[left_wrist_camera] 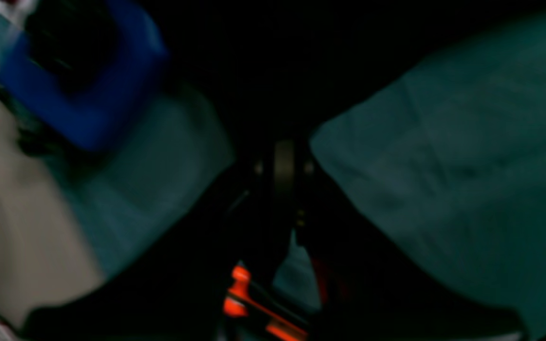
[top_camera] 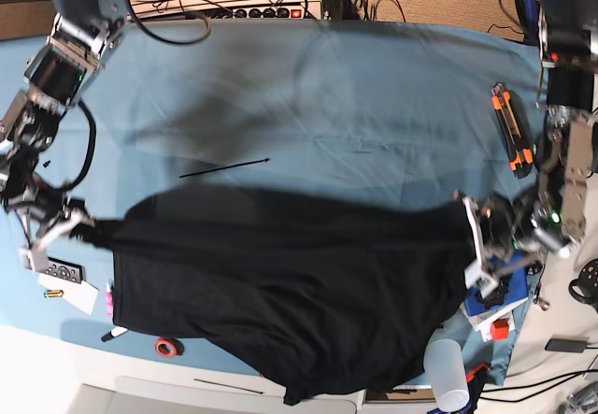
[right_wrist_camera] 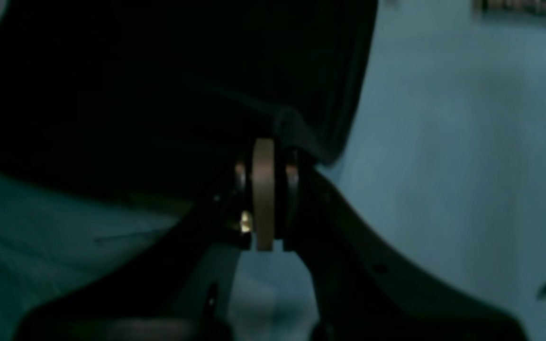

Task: Layout the t-shirt on the table in an organized manner, then fold the t-shirt properly
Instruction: 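Pull the shirt edge taut with both grippers, spreading it flat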

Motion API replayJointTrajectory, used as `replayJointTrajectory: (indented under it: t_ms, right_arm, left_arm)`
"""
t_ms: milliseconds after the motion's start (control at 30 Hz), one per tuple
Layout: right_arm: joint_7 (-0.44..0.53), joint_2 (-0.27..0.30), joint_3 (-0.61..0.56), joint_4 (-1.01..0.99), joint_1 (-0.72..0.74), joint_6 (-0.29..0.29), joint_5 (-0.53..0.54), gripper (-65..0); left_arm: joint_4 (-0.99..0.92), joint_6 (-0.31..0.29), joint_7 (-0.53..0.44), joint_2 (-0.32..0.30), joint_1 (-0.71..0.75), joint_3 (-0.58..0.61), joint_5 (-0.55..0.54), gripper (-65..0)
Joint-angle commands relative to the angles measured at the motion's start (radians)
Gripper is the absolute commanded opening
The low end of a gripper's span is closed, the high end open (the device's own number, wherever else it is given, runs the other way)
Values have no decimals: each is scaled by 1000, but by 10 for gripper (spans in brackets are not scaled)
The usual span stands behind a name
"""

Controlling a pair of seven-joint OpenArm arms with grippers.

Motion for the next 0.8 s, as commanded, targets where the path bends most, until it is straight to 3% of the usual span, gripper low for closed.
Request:
replayJointTrajectory:
  t_ms: [0,267,600,767]
  right_arm:
    - [18,20,8,27,-6,3,20,-650]
    - [-7,20,9,72,-231,23,74,-650]
    - [-13,20,10,193,-428,45,110,-650]
    - [-14,20,41,267,-509,45,110,-650]
  left_arm:
    - [29,5,-6,-16,6,-10,12,-650]
    - [193,30,-24,-16,245,-56,78,-650]
    - [380,29,-40,-8,547,-316,37,-650]
    - [445,26,-39,50,665,-394,0,-650]
